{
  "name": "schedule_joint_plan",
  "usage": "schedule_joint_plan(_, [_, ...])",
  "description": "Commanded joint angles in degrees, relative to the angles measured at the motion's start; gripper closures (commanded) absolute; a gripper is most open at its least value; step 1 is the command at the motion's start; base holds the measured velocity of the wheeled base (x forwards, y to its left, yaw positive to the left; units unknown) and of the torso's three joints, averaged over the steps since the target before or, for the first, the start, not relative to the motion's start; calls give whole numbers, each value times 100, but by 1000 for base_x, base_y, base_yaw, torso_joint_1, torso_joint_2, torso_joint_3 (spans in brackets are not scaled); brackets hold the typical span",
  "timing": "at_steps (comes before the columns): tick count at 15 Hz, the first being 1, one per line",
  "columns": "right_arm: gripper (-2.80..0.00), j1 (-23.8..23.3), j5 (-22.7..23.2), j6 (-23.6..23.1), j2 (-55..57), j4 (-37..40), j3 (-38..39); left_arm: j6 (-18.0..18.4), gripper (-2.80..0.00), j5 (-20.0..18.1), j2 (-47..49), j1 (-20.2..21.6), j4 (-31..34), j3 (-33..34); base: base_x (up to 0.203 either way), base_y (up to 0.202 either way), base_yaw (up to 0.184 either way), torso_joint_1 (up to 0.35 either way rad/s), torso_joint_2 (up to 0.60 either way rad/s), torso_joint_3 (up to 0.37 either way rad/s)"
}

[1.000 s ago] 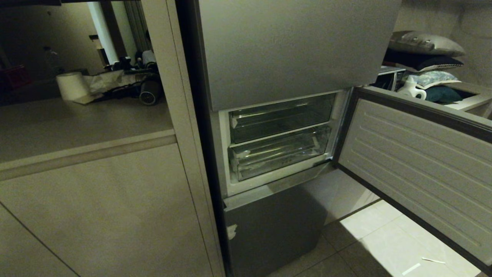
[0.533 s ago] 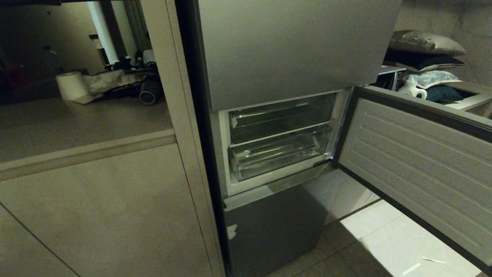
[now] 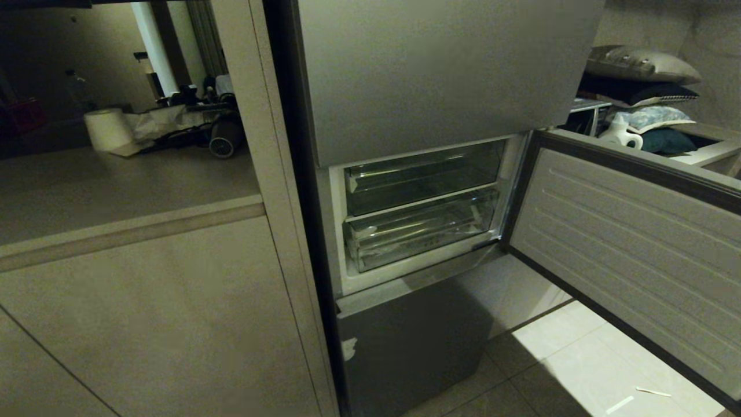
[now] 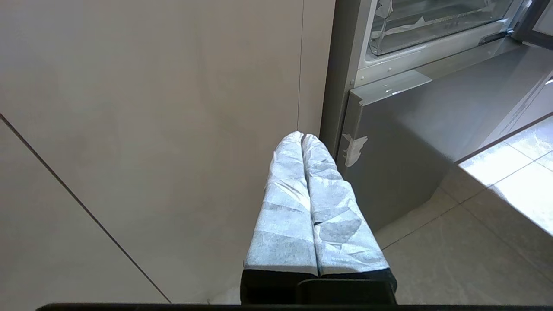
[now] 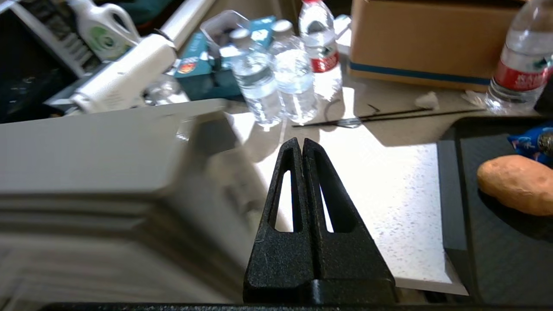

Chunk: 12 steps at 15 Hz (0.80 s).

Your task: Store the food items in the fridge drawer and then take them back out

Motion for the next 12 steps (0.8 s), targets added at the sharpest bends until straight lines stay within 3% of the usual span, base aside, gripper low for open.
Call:
schedule_joint_plan(1, [0, -88, 13, 20, 526, -77, -142, -1, 0, 5, 8, 0, -1, -1, 0, 0, 0, 0, 0, 0])
schedule_joint_plan(4, [0, -123, 196, 52, 796, -100, -298, -1, 0, 5, 8, 0, -1, -1, 0, 0, 0, 0, 0, 0])
schedule_joint_plan(12, [0, -451, 1805, 116, 1338, -547, -607, -1, 0, 5, 8, 0, -1, -1, 0, 0, 0, 0, 0, 0])
